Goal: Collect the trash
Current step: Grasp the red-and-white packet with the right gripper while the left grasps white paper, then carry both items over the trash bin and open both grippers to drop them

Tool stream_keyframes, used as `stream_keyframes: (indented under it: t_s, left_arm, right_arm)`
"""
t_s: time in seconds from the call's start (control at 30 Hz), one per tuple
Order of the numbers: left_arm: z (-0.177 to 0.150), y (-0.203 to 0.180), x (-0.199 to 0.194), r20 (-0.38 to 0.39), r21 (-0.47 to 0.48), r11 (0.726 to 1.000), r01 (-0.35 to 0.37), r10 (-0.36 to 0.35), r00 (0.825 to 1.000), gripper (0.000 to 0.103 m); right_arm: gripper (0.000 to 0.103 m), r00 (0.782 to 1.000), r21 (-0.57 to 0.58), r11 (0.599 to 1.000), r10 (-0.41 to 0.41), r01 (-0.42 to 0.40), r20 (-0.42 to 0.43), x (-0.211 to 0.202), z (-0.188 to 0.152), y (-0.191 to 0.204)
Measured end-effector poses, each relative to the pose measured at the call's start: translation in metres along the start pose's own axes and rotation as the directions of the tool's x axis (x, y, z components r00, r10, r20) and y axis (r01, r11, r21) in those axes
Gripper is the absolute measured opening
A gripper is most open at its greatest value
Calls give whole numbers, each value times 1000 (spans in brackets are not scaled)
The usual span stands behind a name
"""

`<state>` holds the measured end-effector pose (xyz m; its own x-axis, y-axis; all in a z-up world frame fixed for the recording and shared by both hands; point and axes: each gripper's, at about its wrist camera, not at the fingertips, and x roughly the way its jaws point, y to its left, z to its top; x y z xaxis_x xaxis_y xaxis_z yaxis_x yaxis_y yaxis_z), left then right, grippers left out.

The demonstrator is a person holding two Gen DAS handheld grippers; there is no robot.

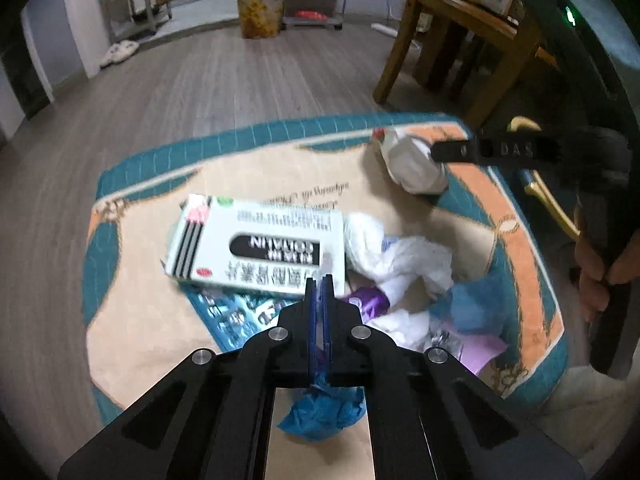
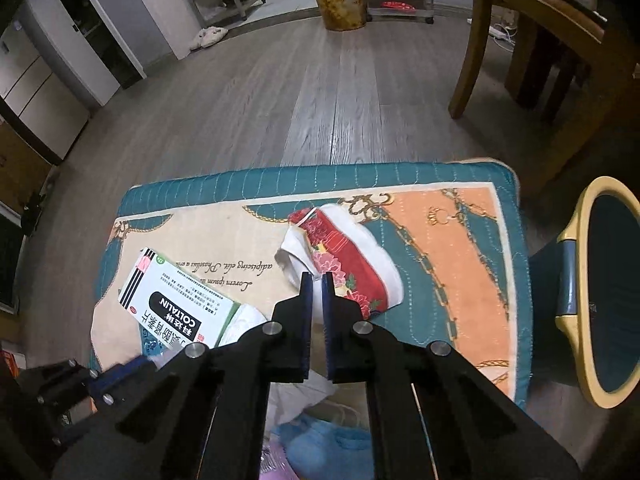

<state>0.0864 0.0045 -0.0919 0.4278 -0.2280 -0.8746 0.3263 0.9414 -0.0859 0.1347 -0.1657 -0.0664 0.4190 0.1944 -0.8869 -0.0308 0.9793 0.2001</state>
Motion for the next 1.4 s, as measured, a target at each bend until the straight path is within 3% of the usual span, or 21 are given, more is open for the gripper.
stream_keyframes:
  t_s: [0.23, 0.5, 0.77, 1.07, 1.4]
  left_arm:
    - [22, 4, -40, 137, -15, 1000, -4, 6, 991, 3]
    - [35, -2, -69, 237, 7, 999, -47, 44, 971, 3]
    - [52, -24, -89, 313, 41, 998, -44, 29, 949, 3]
    - [76, -76, -88, 349, 106, 994, -19, -20, 937, 3]
    - [99, -165, -61, 340, 207, 977, 46, -115, 933, 3]
  right_arm:
    - [1, 999, -13, 1000, 22, -22, 25, -19, -3, -3]
    - [1, 997, -41, 999, 38, -36, 64, -49, -8, -8]
    - [1, 992, -28, 999, 42, -39, 123, -85, -10, -33]
    - [1, 982, 39, 999, 24, -32, 187, -128, -16, -90]
    - [1, 966, 208, 978, -60, 6, 252, -167, -30, -199]
